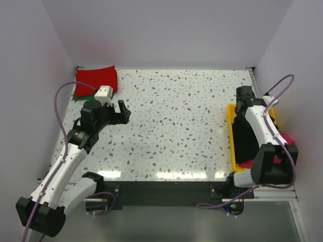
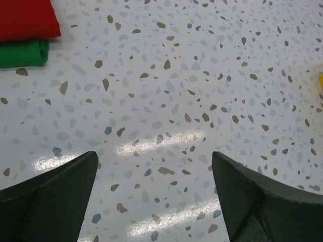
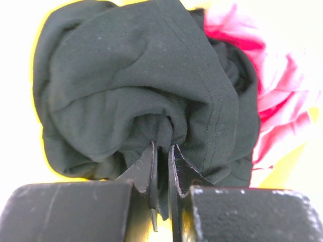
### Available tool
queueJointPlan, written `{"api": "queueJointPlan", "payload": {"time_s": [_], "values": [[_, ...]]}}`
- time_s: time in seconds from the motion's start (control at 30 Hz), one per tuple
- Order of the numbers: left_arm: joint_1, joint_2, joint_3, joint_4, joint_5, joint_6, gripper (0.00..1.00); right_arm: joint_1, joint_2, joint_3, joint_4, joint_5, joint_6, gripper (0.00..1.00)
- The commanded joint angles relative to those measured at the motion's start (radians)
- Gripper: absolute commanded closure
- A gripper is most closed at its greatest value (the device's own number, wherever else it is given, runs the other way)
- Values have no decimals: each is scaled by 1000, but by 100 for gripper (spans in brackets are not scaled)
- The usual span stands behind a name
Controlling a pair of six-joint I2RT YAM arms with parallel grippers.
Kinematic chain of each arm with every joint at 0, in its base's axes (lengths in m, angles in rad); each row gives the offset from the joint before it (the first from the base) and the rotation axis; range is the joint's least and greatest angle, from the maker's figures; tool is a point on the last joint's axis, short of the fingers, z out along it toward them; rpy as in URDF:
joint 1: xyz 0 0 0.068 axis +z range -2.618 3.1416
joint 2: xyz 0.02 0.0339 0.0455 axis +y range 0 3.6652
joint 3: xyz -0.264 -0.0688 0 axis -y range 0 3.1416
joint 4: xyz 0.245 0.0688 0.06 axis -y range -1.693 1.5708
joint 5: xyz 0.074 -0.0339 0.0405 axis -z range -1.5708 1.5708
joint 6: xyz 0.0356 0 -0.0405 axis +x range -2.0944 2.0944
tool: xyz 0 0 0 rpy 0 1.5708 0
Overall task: Fold and stack the t-shirts
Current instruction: Grab the tshirt from the pile
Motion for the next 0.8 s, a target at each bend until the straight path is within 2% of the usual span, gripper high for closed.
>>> {"api": "queueJointPlan", "payload": {"time_s": [0.0, 0.1, 0.2, 0.23, 0.3, 0.43, 0.57, 0.77], "values": [[7, -4, 0, 20, 7, 4, 0, -6, -79, 104, 9, -36, -65, 100], [7, -7, 0, 18, 5, 4, 0, -6, -139, 182, 5, -93, -145, 100], [7, -11, 0, 20, 2, 4, 0, -6, -212, 259, 73, -231, -254, 100], [7, -8, 0, 20, 2, 6, 0, -6, -228, 280, 93, -330, -306, 100], [7, -8, 1, 20, 4, 4, 0, -6, -243, 385, 106, -407, -326, 100], [7, -14, 1, 18, -2, 3, 0, -5, -202, 625, 84, -663, -340, 100], [7, -17, 3, 17, -7, 4, 0, 11, -179, 728, 147, -875, -289, 100], [7, -22, 4, 18, -13, 3, 0, 260, -127, 816, 256, -894, -240, 100]]}}
